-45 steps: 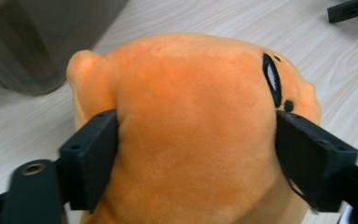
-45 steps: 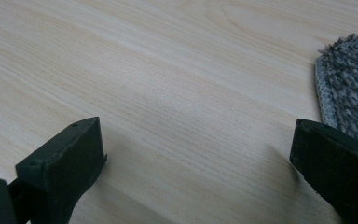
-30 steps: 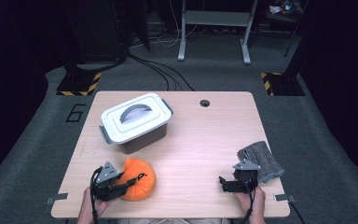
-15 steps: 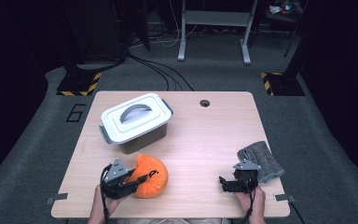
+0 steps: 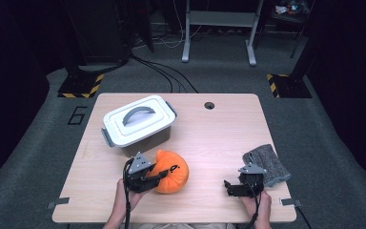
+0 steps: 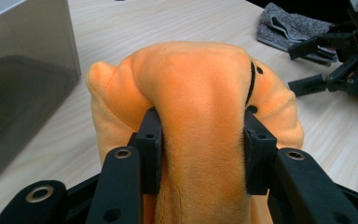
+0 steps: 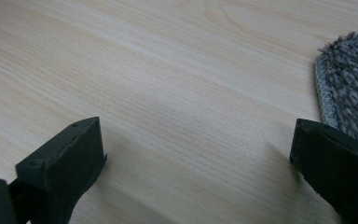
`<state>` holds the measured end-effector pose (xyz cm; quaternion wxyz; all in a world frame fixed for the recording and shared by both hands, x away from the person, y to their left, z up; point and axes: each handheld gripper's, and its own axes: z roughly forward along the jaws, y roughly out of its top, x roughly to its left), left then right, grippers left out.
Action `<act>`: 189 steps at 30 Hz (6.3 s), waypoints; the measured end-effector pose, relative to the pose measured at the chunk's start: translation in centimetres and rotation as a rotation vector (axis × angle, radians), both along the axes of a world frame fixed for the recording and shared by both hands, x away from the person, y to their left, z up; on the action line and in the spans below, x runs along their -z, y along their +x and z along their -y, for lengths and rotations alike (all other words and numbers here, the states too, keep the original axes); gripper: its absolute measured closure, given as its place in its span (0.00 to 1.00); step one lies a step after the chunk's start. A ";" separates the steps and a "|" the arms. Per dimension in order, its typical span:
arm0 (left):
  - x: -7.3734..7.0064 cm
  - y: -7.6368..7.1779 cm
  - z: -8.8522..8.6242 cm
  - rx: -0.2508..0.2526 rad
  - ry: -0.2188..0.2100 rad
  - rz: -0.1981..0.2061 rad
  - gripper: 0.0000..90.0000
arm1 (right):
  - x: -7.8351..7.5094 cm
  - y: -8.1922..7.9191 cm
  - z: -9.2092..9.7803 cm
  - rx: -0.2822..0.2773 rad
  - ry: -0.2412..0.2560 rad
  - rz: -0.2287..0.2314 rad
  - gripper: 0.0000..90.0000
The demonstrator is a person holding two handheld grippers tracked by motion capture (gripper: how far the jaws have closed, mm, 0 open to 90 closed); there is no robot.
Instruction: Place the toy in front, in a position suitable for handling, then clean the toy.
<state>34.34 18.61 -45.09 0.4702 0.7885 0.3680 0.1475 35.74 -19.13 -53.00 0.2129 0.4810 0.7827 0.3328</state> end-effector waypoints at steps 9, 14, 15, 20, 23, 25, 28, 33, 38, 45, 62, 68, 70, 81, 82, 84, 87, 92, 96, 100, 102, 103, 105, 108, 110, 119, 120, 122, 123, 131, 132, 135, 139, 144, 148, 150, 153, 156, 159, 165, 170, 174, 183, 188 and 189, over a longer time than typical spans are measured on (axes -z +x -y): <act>0.3 1.6 2.0 -0.004 0.000 -0.011 0.65 | 0.0 0.0 0.0 0.002 0.000 0.000 0.02; 0.3 2.6 3.3 0.000 -0.004 -0.011 0.65 | 0.0 0.0 0.0 0.003 -0.001 0.000 0.02; 0.2 2.8 3.4 -0.001 -0.005 -0.007 0.65 | 0.0 0.0 0.0 0.005 0.000 0.002 0.02; 0.0 3.9 4.7 -0.015 -0.014 0.004 0.65 | 0.0 0.0 0.0 0.006 -0.001 0.002 0.02; 0.1 4.6 5.5 -0.010 -0.021 -0.010 0.65 | 0.0 0.0 0.0 0.006 0.000 0.002 0.02; 0.3 5.0 6.1 -0.014 -0.023 -0.015 0.65 | 0.0 0.0 0.0 0.005 -0.001 0.002 0.02; 0.5 5.4 6.9 -0.025 -0.023 -0.016 0.65 | 0.0 0.0 0.0 0.006 -0.001 0.002 0.02; 0.7 5.7 8.3 -0.044 -0.032 -0.021 0.65 | 0.0 0.0 0.0 0.006 -0.001 0.002 0.02; 0.7 6.0 9.5 -0.062 -0.036 -0.031 0.64 | 0.0 -0.1 0.0 0.006 -0.001 0.003 0.02; 1.1 6.6 10.7 -0.087 -0.029 -0.043 0.63 | 0.0 -0.1 0.0 0.003 -0.006 0.003 0.02; 1.9 7.0 11.5 -0.096 -0.006 -0.025 0.31 | 0.0 -0.1 -0.1 0.005 -0.006 0.005 0.02; 1.7 6.8 10.7 -0.057 -0.007 -0.024 0.25 | 0.0 -0.1 -0.1 0.007 -0.007 0.005 0.02; 1.7 6.8 10.4 -0.043 -0.006 -0.029 0.24 | 0.0 -0.1 -0.1 0.005 -0.008 0.006 0.02; 0.6 6.3 8.9 0.035 -0.007 0.011 0.22 | 0.0 -0.1 -0.1 0.006 -0.007 0.006 0.02; 0.6 6.2 8.6 0.046 -0.015 0.009 0.22 | 0.0 -0.1 -0.1 0.007 -0.007 0.006 0.02; 0.5 6.1 8.1 0.055 -0.015 0.005 0.21 | 0.0 -0.1 -0.1 0.006 -0.007 0.006 0.02; 0.6 5.8 7.2 0.070 -0.009 0.005 0.21 | 0.0 -0.1 -0.1 0.006 -0.006 0.004 0.02; 0.9 5.7 5.9 0.081 0.000 0.003 0.19 | 0.0 -0.1 0.0 0.008 -0.002 0.003 0.02; 1.4 5.8 5.0 0.116 0.012 -0.006 0.18 | 0.0 -0.1 0.0 0.007 -0.005 0.003 0.02; 1.7 5.7 4.3 0.113 0.025 -0.005 0.21 | 0.0 -0.1 0.0 0.002 -0.009 0.003 0.02; 1.8 5.8 4.0 0.119 0.014 -0.018 0.23 | 0.0 -0.1 0.0 0.007 -0.006 0.002 0.02; 1.9 5.9 3.8 0.120 0.013 -0.024 0.24 | 0.0 -0.1 0.0 0.007 -0.007 0.003 0.02; 2.2 6.1 3.6 0.126 0.009 -0.036 0.29 | 0.0 -0.1 0.0 0.007 -0.006 0.003 0.02; 2.5 6.3 3.4 0.122 0.017 -0.045 0.34 | 0.0 -0.1 0.0 0.009 -0.006 0.005 0.02; 2.8 6.5 3.3 0.120 0.008 -0.058 0.36 | 0.0 -0.1 0.0 0.006 -0.009 0.003 0.02; 3.4 7.0 3.9 0.157 0.005 -0.069 0.54 | -0.1 -0.2 -0.1 0.017 -0.010 0.009 0.02; 3.4 7.0 4.0 0.154 0.001 -0.074 0.58 | -0.1 -0.2 -0.1 0.017 -0.011 0.009 0.02; 3.4 7.0 4.1 0.157 0.010 -0.061 0.63 | -0.1 -0.2 0.0 0.009 -0.015 0.008 0.03; 3.4 7.0 4.2 0.153 0.004 -0.065 0.66 | -0.1 -0.2 0.0 0.010 -0.012 0.010 0.03; 3.5 6.5 4.8 0.139 0.024 -0.047 0.82 | -1.7 -0.6 0.8 0.024 -0.007 0.066 0.06; 3.6 6.3 4.9 0.133 0.021 -0.042 0.83 | -2.1 -0.6 1.2 0.028 -0.010 0.077 0.06; 3.7 6.1 4.8 0.137 0.028 -0.040 0.85 | -3.5 -0.3 2.6 0.059 0.005 0.100 0.06; 3.8 5.9 4.7 0.134 0.023 -0.043 0.86 | -4.7 0.8 4.8 0.110 0.002 0.087 0.06; 3.9 5.7 4.8 0.127 0.016 -0.041 0.86 | -4.6 2.8 7.1 0.167 0.001 0.035 0.06; 4.0 5.6 4.8 0.123 0.013 -0.029 0.86 | -3.8 4.3 8.4 0.215 0.009 -0.017 0.05; 4.0 5.5 4.8 0.125 0.013 -0.028 0.86 | -3.5 4.8 8.9 0.240 0.015 -0.041 0.03; 4.0 5.4 4.9 0.122 0.013 -0.021 0.86 | -3.1 5.5 9.4 0.257 0.017 -0.075 0.03; 4.1 5.3 4.9 0.118 0.002 -0.027 0.86 | -2.6 6.0 9.3 0.264 0.017 -0.113 0.10; 4.1 5.1 5.0 0.126 0.009 -0.024 0.87 | -2.1 6.3 9.1 0.261 0.001 -0.133 0.16; 4.2 4.8 5.1 0.121 0.014 -0.010 0.87 | -1.9 6.4 8.8 0.275 -0.022 -0.136 0.23; 4.2 4.7 5.1 0.121 0.020 -0.006 0.87 | -1.9 5.9 8.7 0.277 -0.016 -0.112 0.35; 4.2 4.7 5.2 0.118 0.018 -0.009 0.86 | -2.0 5.7 8.6 0.273 -0.008 -0.100 0.48; 4.1 4.6 5.2 0.115 0.022 -0.001 0.86 | -2.0 5.5 8.7 0.270 0.001 -0.087 0.67; 4.1 4.6 5.3 0.117 0.024 -0.001 0.86 | -1.9 5.4 9.1 0.254 0.010 -0.061 0.75; 4.1 4.6 5.3 0.117 0.023 -0.001 0.86 | -1.9 5.4 9.1 0.254 0.013 -0.061 0.75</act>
